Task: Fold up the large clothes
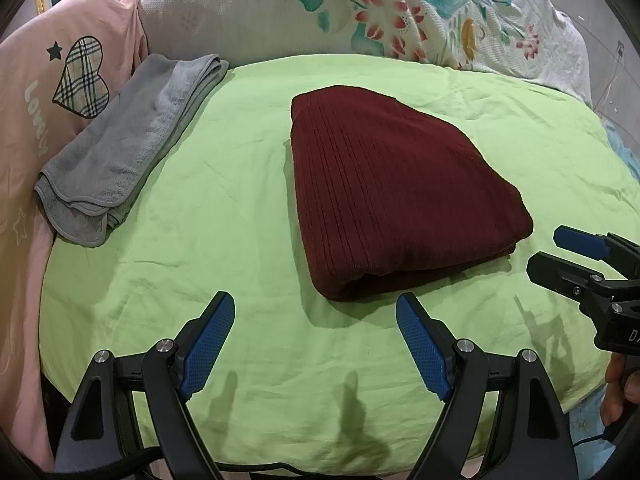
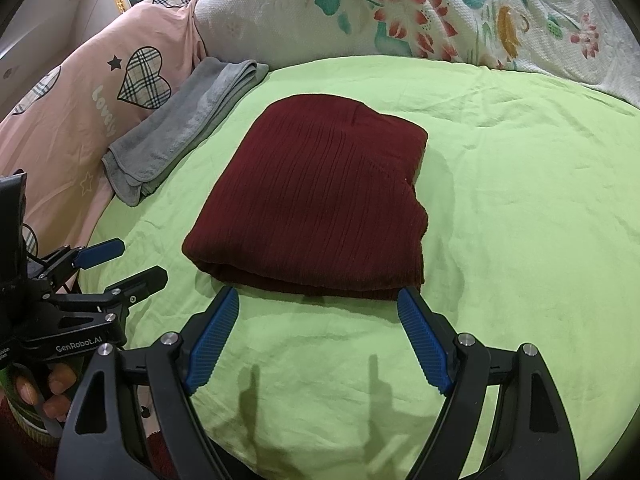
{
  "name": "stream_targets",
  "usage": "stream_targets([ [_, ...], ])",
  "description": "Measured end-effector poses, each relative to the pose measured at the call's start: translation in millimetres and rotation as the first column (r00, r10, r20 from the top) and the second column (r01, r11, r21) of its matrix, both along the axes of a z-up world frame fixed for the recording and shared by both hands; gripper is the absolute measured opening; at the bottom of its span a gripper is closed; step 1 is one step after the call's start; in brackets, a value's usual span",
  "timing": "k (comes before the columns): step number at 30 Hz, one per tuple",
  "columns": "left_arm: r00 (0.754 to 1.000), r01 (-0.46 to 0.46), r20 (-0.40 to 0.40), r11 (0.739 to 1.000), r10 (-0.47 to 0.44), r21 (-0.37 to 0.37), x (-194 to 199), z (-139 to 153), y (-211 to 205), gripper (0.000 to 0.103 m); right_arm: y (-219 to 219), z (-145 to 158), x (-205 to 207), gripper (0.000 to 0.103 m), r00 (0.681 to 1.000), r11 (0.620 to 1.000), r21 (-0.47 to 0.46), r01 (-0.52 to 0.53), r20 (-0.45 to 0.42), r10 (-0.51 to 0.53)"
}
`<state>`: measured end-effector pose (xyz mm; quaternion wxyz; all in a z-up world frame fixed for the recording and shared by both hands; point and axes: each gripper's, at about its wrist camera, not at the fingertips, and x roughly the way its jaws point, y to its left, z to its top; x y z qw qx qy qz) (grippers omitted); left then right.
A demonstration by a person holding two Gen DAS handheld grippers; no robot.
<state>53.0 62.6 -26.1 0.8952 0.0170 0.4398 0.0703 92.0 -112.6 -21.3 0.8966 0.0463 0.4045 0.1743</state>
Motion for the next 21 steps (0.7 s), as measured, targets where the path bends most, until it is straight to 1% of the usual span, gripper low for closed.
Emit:
stream_targets([
  [21,1.0,0.004,0.003,1.0,-0.004,0.003,5.6,2.7,-1.2,0.083,-0.6,1.8,1.3,0.082,1.0,1.0,-0.001,-0.001,0.001,0.001],
])
